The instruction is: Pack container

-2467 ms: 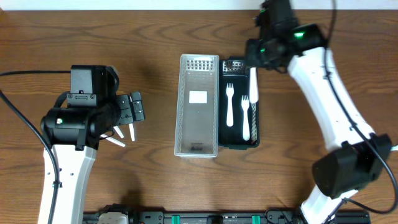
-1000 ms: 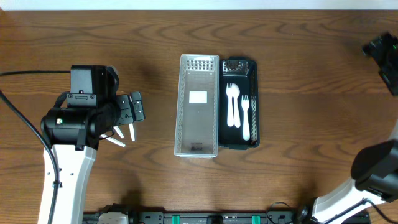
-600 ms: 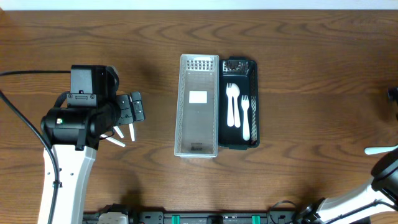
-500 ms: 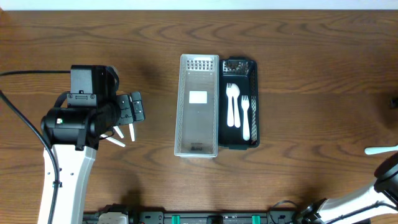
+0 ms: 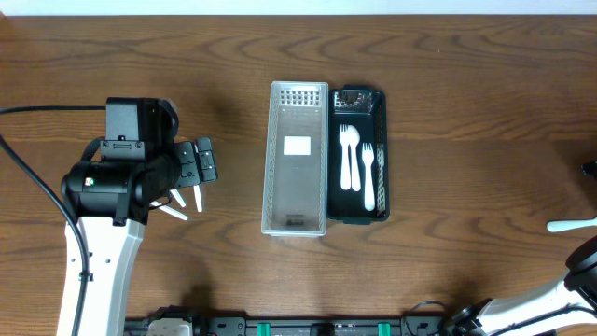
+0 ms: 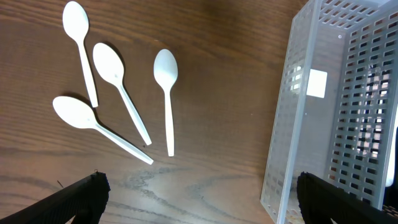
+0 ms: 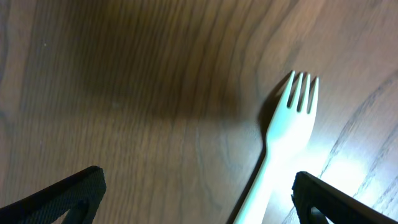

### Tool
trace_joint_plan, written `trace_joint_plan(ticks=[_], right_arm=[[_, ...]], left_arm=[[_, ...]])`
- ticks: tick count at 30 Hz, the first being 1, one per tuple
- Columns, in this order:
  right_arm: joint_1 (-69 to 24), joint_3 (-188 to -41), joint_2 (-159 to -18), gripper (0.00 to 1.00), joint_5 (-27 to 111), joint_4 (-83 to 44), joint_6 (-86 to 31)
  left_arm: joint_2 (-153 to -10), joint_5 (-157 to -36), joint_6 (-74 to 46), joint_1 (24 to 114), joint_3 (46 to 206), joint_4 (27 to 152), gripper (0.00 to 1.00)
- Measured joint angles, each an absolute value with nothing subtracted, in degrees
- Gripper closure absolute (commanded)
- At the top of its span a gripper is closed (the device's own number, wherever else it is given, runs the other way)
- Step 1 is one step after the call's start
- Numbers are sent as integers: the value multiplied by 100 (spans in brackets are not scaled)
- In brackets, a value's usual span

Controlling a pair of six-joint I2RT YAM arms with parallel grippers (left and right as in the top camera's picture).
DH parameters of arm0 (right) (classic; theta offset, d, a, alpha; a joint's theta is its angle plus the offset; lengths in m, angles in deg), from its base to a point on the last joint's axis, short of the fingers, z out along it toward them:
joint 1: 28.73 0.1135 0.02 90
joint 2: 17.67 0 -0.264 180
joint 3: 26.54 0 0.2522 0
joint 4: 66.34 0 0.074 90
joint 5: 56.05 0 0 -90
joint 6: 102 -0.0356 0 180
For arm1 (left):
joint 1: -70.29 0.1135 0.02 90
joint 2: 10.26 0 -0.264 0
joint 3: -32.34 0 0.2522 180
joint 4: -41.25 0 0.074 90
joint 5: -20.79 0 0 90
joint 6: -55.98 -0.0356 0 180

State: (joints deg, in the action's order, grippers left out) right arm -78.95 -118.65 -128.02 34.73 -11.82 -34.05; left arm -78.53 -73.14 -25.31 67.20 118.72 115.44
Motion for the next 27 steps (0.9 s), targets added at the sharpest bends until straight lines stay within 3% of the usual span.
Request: trace_joint_plan(ticks=[27], right_arm=[[-8485,-11808,-13385,1,3479,-1268,-3365]], left_arm=[[-7853,-7314,-2528,6720,11872,11544,2]])
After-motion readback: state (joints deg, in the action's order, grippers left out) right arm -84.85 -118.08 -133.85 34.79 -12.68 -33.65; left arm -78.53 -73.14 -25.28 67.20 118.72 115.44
